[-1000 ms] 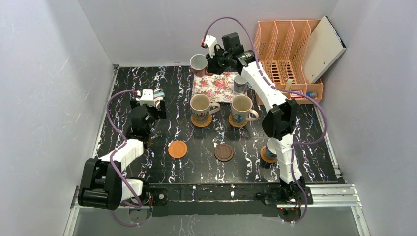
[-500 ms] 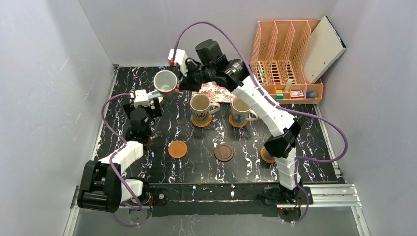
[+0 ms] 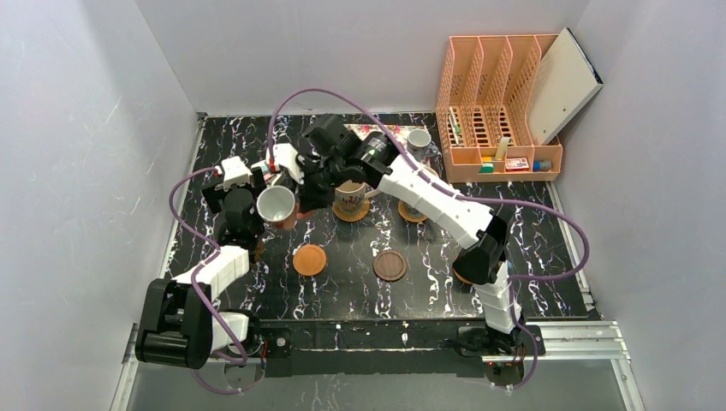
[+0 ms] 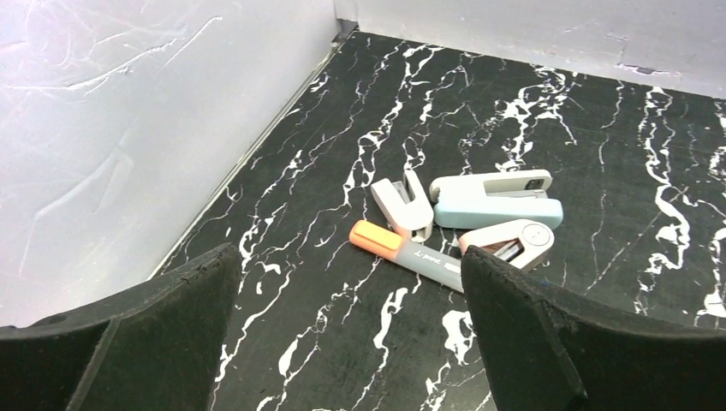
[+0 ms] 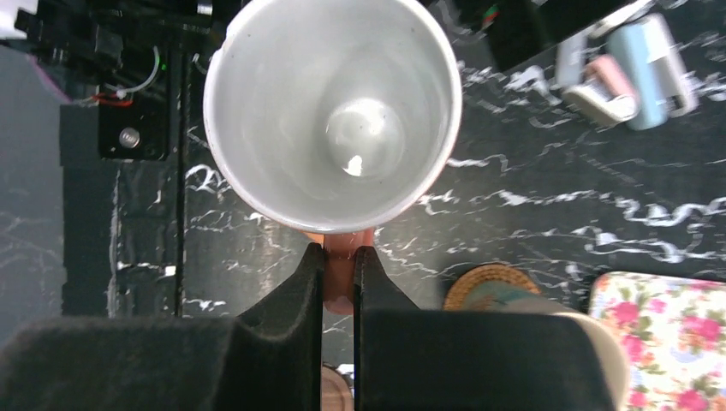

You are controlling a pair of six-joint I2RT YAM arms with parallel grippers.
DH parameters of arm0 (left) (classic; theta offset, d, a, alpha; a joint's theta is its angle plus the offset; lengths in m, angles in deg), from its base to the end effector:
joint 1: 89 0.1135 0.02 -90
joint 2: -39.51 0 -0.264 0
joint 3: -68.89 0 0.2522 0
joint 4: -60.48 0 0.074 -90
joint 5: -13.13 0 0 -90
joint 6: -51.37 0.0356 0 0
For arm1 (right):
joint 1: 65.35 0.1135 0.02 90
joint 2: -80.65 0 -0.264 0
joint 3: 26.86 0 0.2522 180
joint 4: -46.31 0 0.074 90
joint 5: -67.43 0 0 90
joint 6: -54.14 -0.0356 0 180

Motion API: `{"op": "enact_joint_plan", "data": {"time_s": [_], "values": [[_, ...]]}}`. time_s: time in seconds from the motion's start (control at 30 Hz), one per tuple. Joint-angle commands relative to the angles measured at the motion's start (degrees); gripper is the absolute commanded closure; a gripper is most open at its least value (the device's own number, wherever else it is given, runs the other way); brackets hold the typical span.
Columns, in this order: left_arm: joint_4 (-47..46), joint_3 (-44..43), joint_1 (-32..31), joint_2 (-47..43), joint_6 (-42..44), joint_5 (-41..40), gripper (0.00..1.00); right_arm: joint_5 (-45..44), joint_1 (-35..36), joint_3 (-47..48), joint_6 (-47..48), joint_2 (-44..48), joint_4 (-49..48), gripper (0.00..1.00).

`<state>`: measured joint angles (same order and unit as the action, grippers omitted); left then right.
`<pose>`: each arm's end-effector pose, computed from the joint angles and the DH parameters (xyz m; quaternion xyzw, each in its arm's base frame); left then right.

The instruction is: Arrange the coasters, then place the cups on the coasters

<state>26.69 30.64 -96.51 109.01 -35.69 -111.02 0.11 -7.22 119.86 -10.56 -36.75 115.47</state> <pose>0.2470 -0.0124 0.2345 -0.1511 0.6774 0.1753 0.6983 0.2225 0.3838 0.4029 -0.6531 0.6074 0.2883 0.3483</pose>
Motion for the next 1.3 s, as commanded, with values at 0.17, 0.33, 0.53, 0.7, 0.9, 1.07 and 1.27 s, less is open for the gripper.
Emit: {"op": "enact_joint_plan", "data": {"time_s": [0.17,0.33,0.53,0.7,0.9,1.07,1.27], "values": [[-3.06,0.94,1.13,0.46,-0.84,-3.51,0.02,4.67,1.02,-16.07,-3.13,4.57,-7.77,0.99],[-3.21,1.11,1.48,0.72,-1.45,-2.26,0.02,4.74,1.02,-27.07,-4.25,7.49,-14.11,0.99],[-3.16,1.2,1.62,0.71,-1.55,-1.29,0.02,3.52,1.02,-32.9,-5.59,9.27,-20.25,0.99],[-3.16,1.2,1.71,1.14,-1.56,-0.85,0.02,3.4,1.02,-33.77,-6.1,9.33,-21.97,0.99],[-3.08,1.11,1.79,1.36,-1.67,-0.8,0.02,2.65,0.94,-37.0,-6.49,7.8,-24.84,0.99],[-3.11,1.3,1.88,0.93,-1.69,-0.65,0.02,2.66,0.72,-40.34,-6.84,8.37,-27.01,0.99],[-3.13,1.2,2.06,1.56,-1.86,-0.39,0.02,2.19,0.4,-44.53,-6.93,8.94,-30.66,0.99]]}}
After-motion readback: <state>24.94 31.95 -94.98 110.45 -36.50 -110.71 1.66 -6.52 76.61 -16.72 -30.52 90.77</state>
